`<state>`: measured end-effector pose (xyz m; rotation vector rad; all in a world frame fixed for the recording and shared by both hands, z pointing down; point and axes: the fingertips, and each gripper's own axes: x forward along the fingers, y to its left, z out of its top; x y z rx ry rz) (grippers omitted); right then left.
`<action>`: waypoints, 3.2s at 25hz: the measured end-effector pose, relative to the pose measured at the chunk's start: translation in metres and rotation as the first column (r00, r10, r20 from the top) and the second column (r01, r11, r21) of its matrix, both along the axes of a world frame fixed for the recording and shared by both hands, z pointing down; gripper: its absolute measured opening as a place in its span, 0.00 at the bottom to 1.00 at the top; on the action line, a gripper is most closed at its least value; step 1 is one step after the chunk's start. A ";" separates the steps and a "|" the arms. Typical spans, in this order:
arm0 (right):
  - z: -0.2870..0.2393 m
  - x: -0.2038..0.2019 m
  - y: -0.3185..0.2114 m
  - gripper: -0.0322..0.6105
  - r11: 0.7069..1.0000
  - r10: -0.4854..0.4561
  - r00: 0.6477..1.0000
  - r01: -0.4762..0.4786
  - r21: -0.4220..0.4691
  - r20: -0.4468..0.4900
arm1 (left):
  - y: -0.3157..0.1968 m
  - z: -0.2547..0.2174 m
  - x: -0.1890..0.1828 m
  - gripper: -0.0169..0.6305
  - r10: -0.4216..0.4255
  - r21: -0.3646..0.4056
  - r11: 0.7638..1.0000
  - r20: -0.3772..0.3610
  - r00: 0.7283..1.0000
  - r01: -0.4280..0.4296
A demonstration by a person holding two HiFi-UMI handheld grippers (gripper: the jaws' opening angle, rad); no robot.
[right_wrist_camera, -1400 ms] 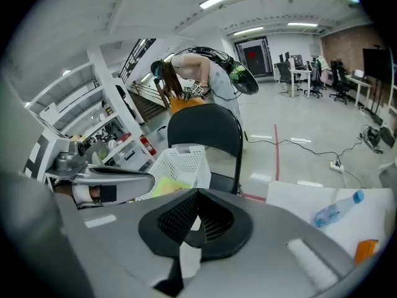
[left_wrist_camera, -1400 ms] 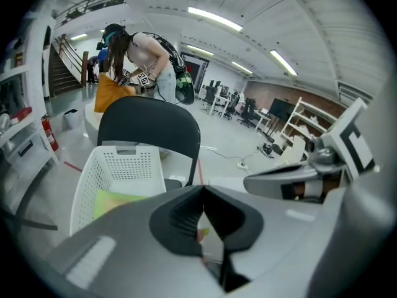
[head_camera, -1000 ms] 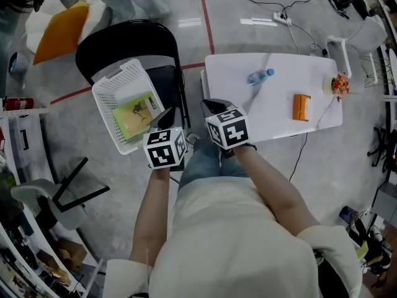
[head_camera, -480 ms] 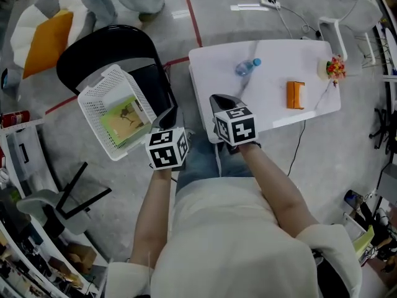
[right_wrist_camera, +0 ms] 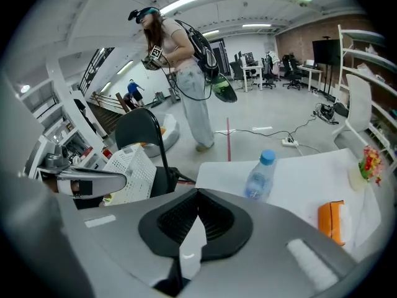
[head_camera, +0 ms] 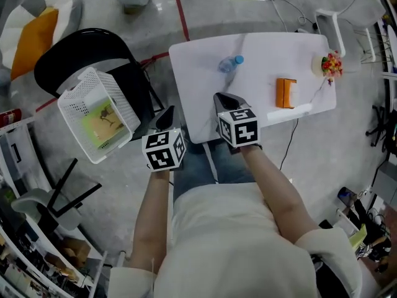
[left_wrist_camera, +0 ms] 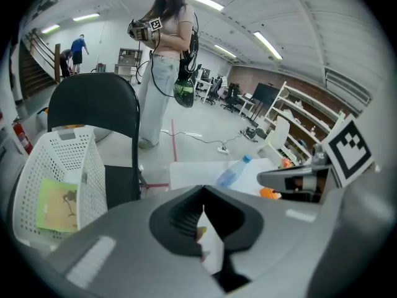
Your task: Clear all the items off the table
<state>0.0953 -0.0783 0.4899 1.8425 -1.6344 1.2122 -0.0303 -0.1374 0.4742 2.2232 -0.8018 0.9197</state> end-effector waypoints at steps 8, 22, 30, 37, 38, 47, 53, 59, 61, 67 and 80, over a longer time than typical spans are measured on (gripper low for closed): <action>0.043 0.050 0.023 0.08 0.999 -0.007 1.000 0.007 -0.031 0.008 | 0.030 0.038 0.041 0.04 -0.006 -0.022 1.000 0.021 1.000 0.006; 0.122 0.101 0.022 0.37 0.998 -0.034 0.999 0.034 -0.049 -0.012 | 0.045 0.095 0.088 0.04 -0.058 -0.045 0.997 0.066 0.996 0.061; 0.165 0.120 0.011 0.48 0.998 -0.046 0.998 0.044 -0.052 -0.042 | 0.049 0.125 0.103 0.04 -0.083 -0.071 0.994 0.060 0.995 0.087; 0.201 0.130 -0.007 0.58 0.998 -0.057 0.997 0.055 -0.035 -0.060 | 0.050 0.153 0.107 0.04 -0.084 -0.091 0.992 0.066 0.994 0.090; 0.206 0.131 -0.010 0.58 0.998 -0.063 0.996 0.061 -0.032 -0.063 | 0.050 0.157 0.107 0.04 -0.089 -0.093 0.991 0.067 0.994 0.095; 0.236 0.138 -0.033 0.63 0.997 -0.079 0.994 0.078 -0.012 -0.077 | 0.052 0.183 0.106 0.04 -0.106 -0.116 0.987 0.075 0.991 0.115; 0.244 0.142 -0.044 0.64 0.997 -0.068 0.993 0.071 0.026 -0.094 | 0.055 0.197 0.106 0.04 -0.104 -0.135 0.984 0.075 0.992 0.113; 0.247 0.141 -0.053 0.64 0.995 -0.069 0.993 0.075 0.058 -0.099 | 0.061 0.212 0.103 0.04 -0.094 -0.156 0.982 0.089 0.992 0.107; 0.247 0.141 -0.056 0.64 0.994 -0.076 0.991 0.083 0.068 -0.107 | 0.063 0.216 0.101 0.04 -0.091 -0.161 0.981 0.097 0.991 0.106; 0.245 0.142 -0.060 0.58 0.991 -0.102 0.985 0.112 0.069 -0.137 | 0.066 0.219 0.098 0.04 -0.104 -0.172 0.978 0.104 0.989 0.121; 0.239 0.146 -0.052 0.57 0.992 -0.098 0.983 0.110 0.067 -0.158 | 0.065 0.212 0.104 0.04 -0.101 -0.162 0.980 0.088 0.991 0.114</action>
